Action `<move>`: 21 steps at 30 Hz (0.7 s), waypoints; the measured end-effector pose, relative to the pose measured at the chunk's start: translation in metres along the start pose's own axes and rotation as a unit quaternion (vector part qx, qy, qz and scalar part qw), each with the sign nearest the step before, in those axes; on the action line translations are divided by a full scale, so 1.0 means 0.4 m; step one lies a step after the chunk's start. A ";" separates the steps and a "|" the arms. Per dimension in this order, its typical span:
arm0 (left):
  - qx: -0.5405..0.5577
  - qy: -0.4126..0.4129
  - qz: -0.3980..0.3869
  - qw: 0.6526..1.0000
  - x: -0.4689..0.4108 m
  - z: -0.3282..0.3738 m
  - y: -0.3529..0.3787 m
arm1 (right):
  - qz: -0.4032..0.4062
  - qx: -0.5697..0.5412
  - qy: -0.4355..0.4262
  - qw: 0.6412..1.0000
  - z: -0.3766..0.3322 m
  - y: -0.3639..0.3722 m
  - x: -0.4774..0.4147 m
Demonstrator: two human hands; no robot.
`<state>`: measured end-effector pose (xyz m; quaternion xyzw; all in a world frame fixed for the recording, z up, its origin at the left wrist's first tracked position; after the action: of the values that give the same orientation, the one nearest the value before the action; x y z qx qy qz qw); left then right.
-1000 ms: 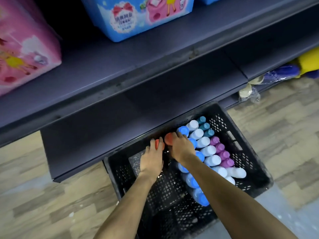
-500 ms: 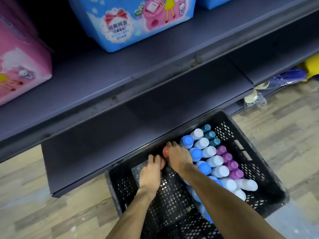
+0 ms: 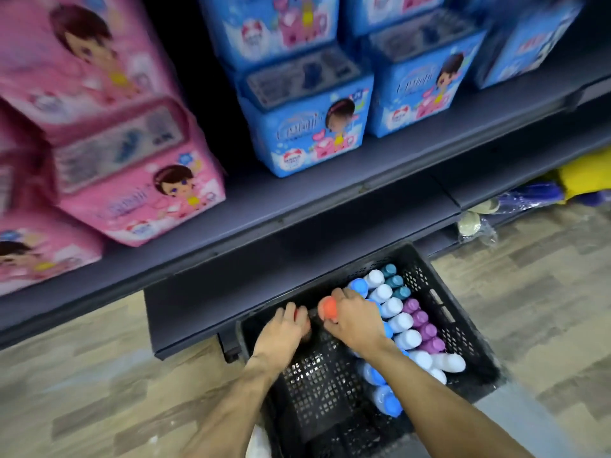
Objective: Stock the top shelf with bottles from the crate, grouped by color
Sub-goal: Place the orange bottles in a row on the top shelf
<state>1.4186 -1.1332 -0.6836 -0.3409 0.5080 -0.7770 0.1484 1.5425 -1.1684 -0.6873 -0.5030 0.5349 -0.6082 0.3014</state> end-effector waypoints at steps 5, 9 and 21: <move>-0.046 0.048 0.077 0.995 0.084 0.048 -0.213 | 0.050 -0.043 -0.022 0.998 -0.043 -0.175 0.072; -0.074 0.084 0.106 0.988 0.174 0.061 -0.349 | 0.109 -0.026 -0.026 0.993 -0.083 -0.333 0.145; -0.114 0.166 0.179 0.963 0.463 0.082 -0.696 | 0.228 -0.060 -0.090 0.968 -0.247 -0.809 0.390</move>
<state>1.3394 -1.1403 -0.3574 -0.1252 0.6632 -0.7205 0.1591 1.4569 -1.1957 -0.3255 -0.4376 0.6417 -0.4427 0.4481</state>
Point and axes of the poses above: each hand's wrist, its own x-axis away from the middle knuckle, its own y-axis out of the palm, z = x × y, the point moved 9 cm from there along -x, towards the middle knuckle, and after that the axes turned 11 degrees about x, right-handed, at the moved point
